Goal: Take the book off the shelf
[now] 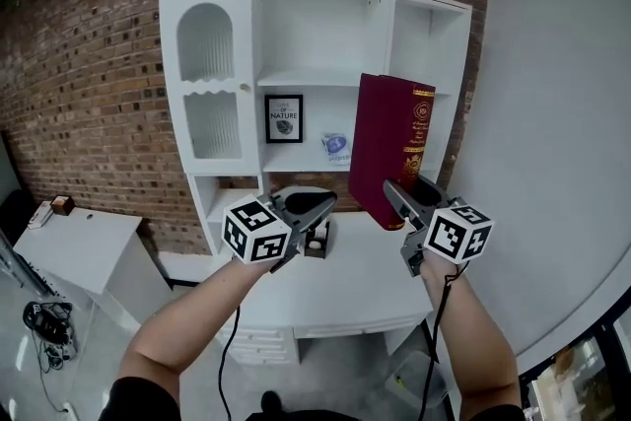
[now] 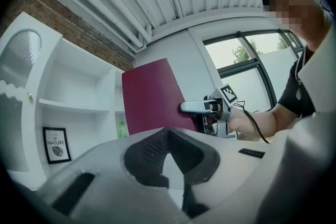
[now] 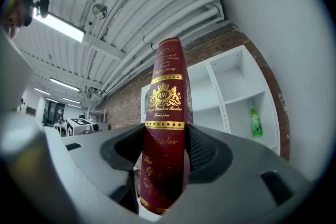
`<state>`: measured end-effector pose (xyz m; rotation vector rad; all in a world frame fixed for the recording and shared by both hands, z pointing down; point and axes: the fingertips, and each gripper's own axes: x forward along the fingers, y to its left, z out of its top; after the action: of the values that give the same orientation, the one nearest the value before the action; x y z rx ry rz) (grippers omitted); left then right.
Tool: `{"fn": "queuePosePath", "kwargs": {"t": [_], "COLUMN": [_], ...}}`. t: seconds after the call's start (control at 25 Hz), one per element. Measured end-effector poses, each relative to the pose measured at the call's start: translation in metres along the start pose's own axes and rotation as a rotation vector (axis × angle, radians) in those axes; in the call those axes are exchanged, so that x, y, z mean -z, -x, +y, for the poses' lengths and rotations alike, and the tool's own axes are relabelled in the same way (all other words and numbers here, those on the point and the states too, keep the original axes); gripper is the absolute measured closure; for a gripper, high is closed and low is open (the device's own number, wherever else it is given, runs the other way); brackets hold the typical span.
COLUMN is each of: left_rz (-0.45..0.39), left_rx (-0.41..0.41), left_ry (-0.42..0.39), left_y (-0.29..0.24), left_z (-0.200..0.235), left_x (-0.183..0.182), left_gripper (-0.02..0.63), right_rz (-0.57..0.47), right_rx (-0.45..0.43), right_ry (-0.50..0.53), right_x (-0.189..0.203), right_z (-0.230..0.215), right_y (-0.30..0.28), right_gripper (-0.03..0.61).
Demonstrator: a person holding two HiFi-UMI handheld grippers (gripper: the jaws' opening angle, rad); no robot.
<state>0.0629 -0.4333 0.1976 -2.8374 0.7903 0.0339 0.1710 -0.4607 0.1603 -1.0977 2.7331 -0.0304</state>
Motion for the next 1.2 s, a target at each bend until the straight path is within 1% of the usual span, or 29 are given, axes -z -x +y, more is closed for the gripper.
{"fn": "queuePosePath", "kwargs": {"t": [0.2,0.48,0.68,0.96,1.08,1.2], "left_rz": [0.056,0.088,0.115,0.149,0.153,0.145], "left_rx": [-0.016,0.038,0.059,0.101,0.125,0.144], "left_ry": [0.029,0.066,0.096,0.13,0.141,0.174], "left_y": [0.021,0.067,0.118,0.206,0.228,0.243], "left_z": [-0.023,-0.069,-0.095,-0.142,-0.163,-0.182], "left_x": [0.029,0.053,0.069,0.092,0.1,0.107], "left_gripper": [0.606,0.606,0.606,0.606,0.606,0.606], "right_rz": [0.036,0.076,0.086,0.117,0.139,0.178], "right_rx": [-0.002,0.034,0.062,0.097,0.118,0.134], "right_ry": [-0.054,-0.119,-0.166,-0.213,-0.232,-0.26], "right_x": [0.038,0.078,0.101,0.146,0.165,0.186], "right_z": [0.017,0.055,0.1,0.189,0.219,0.243], "right_y": [0.027,0.057,0.073,0.099,0.117,0.134], "right_gripper": [0.341,0.341,0.342,0.342,0.342,0.342]}}
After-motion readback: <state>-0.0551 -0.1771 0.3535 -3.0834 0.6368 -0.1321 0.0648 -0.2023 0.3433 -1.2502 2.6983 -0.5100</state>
